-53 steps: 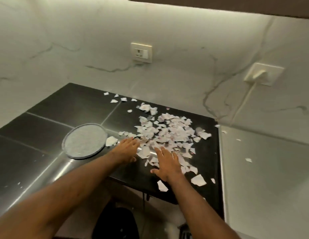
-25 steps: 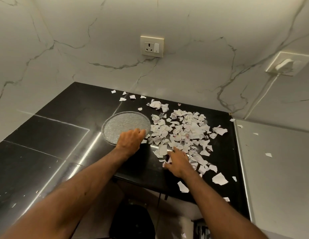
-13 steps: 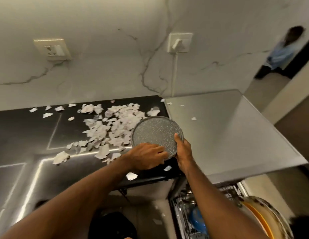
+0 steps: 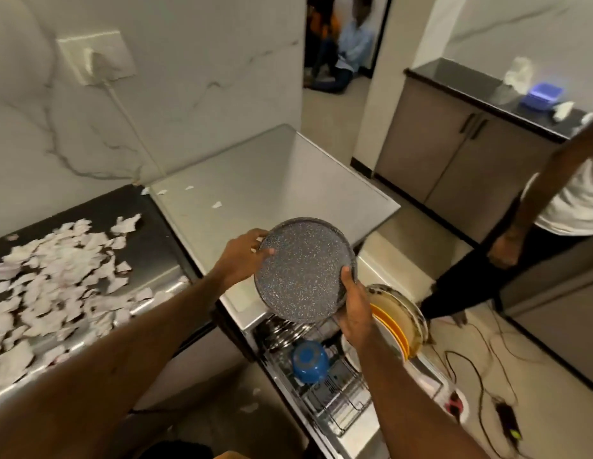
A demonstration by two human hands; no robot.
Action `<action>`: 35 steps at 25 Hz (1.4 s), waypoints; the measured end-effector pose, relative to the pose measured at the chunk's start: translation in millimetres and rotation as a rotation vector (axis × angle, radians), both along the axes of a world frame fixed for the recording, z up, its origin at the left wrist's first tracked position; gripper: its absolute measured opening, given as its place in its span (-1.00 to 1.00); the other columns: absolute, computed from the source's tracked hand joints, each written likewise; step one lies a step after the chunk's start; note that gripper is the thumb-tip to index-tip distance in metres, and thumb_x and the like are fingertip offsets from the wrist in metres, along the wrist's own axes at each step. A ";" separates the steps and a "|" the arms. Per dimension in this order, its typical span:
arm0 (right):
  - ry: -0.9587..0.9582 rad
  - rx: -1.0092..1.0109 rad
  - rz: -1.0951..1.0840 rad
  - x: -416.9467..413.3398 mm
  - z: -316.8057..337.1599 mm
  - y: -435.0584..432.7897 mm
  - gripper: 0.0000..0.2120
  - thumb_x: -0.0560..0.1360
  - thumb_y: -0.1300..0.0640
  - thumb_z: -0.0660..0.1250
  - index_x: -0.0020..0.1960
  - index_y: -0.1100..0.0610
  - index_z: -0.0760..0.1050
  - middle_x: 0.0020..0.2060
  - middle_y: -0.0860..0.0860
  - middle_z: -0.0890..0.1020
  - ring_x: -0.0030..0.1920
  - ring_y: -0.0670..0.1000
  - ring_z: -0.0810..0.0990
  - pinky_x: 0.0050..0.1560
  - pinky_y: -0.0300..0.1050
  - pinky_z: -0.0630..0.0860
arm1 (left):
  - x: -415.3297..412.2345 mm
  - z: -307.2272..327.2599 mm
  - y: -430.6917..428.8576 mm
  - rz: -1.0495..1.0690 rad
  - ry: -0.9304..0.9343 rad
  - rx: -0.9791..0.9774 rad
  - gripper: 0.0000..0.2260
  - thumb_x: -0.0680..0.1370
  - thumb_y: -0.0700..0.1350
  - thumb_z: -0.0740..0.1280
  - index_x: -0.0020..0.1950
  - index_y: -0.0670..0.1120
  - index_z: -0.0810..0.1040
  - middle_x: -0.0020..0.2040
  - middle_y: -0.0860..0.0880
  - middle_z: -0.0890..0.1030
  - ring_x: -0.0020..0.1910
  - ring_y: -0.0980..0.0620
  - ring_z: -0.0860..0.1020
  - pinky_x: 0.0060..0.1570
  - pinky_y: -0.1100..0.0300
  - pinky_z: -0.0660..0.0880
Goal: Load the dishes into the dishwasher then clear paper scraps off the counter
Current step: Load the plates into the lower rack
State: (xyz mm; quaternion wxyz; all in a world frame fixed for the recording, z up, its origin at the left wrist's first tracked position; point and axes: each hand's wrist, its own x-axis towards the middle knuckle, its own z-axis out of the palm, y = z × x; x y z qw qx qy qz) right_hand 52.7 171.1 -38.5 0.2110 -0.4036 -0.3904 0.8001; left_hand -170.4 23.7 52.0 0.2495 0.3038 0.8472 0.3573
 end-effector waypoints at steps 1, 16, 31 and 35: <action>-0.001 0.004 -0.023 18.7 -2.5 8.8 -0.54 0.66 -0.13 0.35 0.44 0.12 0.52 0.31 0.15 0.66 0.33 0.20 0.64 0.37 0.29 0.52 | 10.6 -1.2 19.6 -0.024 -0.050 0.031 -0.67 0.58 -0.03 0.47 0.34 0.07 0.57 0.16 0.00 0.67 0.14 0.00 0.64 0.17 0.06 0.59; -0.808 0.560 0.070 167.3 -109.1 81.6 -0.76 0.68 0.12 0.33 0.33 0.06 0.55 0.10 0.02 0.66 0.11 0.09 0.62 0.05 -0.12 0.47 | 131.6 -149.0 197.1 -0.687 -0.007 -0.246 -0.71 0.62 -0.27 0.34 0.14 0.13 0.55 0.01 0.01 0.65 -0.07 0.07 0.63 -0.19 0.18 0.59; -1.023 0.676 0.374 188.4 -304.7 94.0 -0.75 0.73 0.08 0.21 0.34 -0.06 0.55 0.06 0.01 0.67 -0.06 -0.01 0.63 -0.02 -0.09 0.64 | 175.8 -397.9 223.2 -0.756 0.340 -0.458 -0.75 0.67 -0.15 0.29 0.33 0.00 0.60 0.26 -0.07 0.53 0.02 0.07 0.57 0.02 0.25 0.59; -1.047 0.634 0.413 189.8 -330.5 88.4 -0.72 0.74 0.06 0.19 0.41 -0.09 0.50 0.06 0.01 0.68 -0.12 -0.08 0.61 -0.11 -0.19 0.61 | 177.6 -431.2 221.9 -0.953 0.412 -0.547 -0.74 0.66 -0.16 0.27 0.33 -0.13 0.57 0.27 -0.13 0.56 0.02 0.09 0.55 -0.04 0.37 0.51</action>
